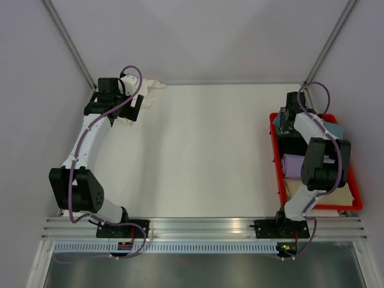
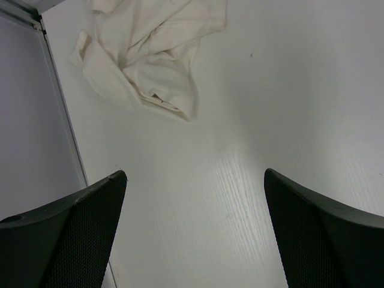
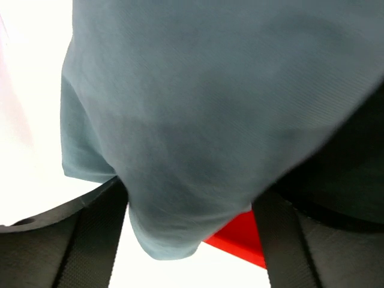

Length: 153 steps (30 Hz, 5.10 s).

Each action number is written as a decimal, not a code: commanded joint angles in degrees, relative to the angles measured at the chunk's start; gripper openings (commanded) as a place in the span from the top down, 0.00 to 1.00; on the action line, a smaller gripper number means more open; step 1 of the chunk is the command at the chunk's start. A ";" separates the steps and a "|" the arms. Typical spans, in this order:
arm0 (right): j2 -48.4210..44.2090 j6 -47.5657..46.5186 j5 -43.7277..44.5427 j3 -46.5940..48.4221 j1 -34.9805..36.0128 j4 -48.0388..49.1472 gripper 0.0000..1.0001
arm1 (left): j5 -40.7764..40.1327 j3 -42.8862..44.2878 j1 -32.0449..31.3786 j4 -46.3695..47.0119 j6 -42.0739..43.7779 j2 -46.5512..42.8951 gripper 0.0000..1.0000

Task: Roll the t-shirts
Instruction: Place the rolled tshirt into the container

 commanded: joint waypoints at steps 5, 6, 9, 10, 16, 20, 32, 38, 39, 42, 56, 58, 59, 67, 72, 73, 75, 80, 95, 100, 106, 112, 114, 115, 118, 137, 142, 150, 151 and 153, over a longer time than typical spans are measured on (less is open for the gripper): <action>1.71 -2.91 1.44 1.71 -0.18 0.03 0.38 | 0.10 2.75 -0.14 1.65 1.81 -0.45 0.00; 1.44 -3.34 1.09 1.70 -0.18 -0.49 0.42 | 0.01 2.83 -0.14 1.48 1.90 -0.45 0.00; 0.39 -5.97 -1.72 1.79 -0.26 -3.74 0.53 | -0.43 3.62 -0.14 1.57 2.43 0.16 0.00; -0.40 -8.51 -2.08 1.79 -0.27 -4.18 0.58 | -0.43 4.15 -0.14 1.65 2.51 0.51 0.00; -3.91 -20.20 -5.32 0.13 -0.62 -12.19 0.66 | 0.18 5.73 -0.14 1.57 2.60 1.66 0.00; -6.03 -28.38 -9.02 -3.12 -1.32 -12.45 0.66 | 0.18 6.52 -0.22 1.65 3.30 2.36 0.00; -2.60 -38.33 -14.12 0.55 -1.32 -13.85 0.25 | 0.18 6.00 -0.14 2.36 4.45 2.80 0.00; -8.82 -39.29 -9.56 2.93 -1.32 -19.56 0.09 | 0.18 6.52 -0.22 2.80 4.71 3.50 0.00; -10.06 -39.47 -8.77 3.46 -1.32 -20.53 0.04 | 0.18 6.96 -0.22 2.80 4.89 3.76 0.00; -14.97 -40.35 -2.28 5.65 -1.32 -24.92 0.02 | 0.18 7.58 -0.14 2.80 5.15 4.20 0.00; -27.94 -40.70 -2.06 -4.97 -24.68 -18.53 1.00 | 2.12 8.37 -0.22 2.71 3.83 4.21 0.00; -25.56 -41.75 -5.41 -6.29 -27.06 -13.61 1.00 | 2.21 7.93 -0.22 2.80 3.75 3.59 0.00; -23.37 -42.19 -5.59 -6.38 -27.51 -12.46 1.00 | 2.21 7.76 -0.22 2.71 3.75 3.33 0.00; -17.02 -44.57 -3.85 -6.21 -28.04 -4.81 1.00 | 0.80 5.38 -0.22 2.71 5.24 1.66 0.00; -13.68 -46.23 -1.99 -6.47 -27.69 0.18 1.00 | -1.04 3.98 -0.22 1.31 4.98 0.25 0.00; -13.16 -46.59 -1.91 -6.73 -27.25 1.51 1.00 | -1.48 3.80 -0.22 0.96 4.80 0.16 0.00; -11.40 -46.85 0.11 -6.73 -26.37 4.32 1.00 | -1.92 3.45 -0.22 0.34 4.89 -0.19 0.00; -6.39 -45.53 1.52 -5.51 -24.53 8.19 1.00 | -2.98 3.18 -0.22 0.34 5.59 0.07 0.00; -3.49 -51.24 8.91 -6.38 -23.12 20.23 1.00 | -4.12 4.77 -0.22 0.25 6.82 1.74 0.00; -4.10 -51.60 9.34 -9.63 -23.12 26.22 1.00 | -5.26 6.00 -0.22 0.34 8.75 1.83 0.00; -1.47 -51.25 9.34 -7.01 -23.21 20.46 1.00 | -6.41 7.14 -0.14 0.34 9.81 1.66 0.00; -2.33 -46.77 7.60 1.09 -23.03 3.58 0.98 | -5.71 8.98 -0.14 0.34 9.11 1.83 0.00; -7.16 -44.49 5.93 -0.23 -22.51 1.10 0.84 | -5.27 9.60 -0.14 0.25 8.93 1.83 0.00; -8.91 -42.22 5.74 -0.84 -21.89 -0.05 0.76 | -5.18 9.86 -0.14 0.34 8.93 1.75 0.00; -14.81 -35.90 4.00 -3.21 -20.22 -2.34 0.40 | -4.83 10.74 -0.22 0.25 9.81 1.13 0.00; 0.20 -13.37 11.54 6.80 -20.30 -7.37 0.02 | -1.75 11.10 -0.84 -0.10 10.42 -3.26 0.00; 5.30 -15.64 9.17 8.64 -20.48 -4.72 0.02 | -2.80 10.83 -0.93 -0.19 11.21 -3.79 0.00; 1.62 -26.18 8.82 1.98 -20.48 7.90 0.35 | -3.24 10.83 -0.93 -0.19 11.48 -3.62 0.00; 1.27 -27.24 8.30 1.27 -20.39 9.16 0.38 | -3.16 10.83 -0.93 -0.19 11.48 -3.44 0.00; 0.21 -29.54 7.24 -0.40 -20.30 13.10 0.46 | -2.98 11.01 -1.01 -0.19 11.48 -3.26 0.00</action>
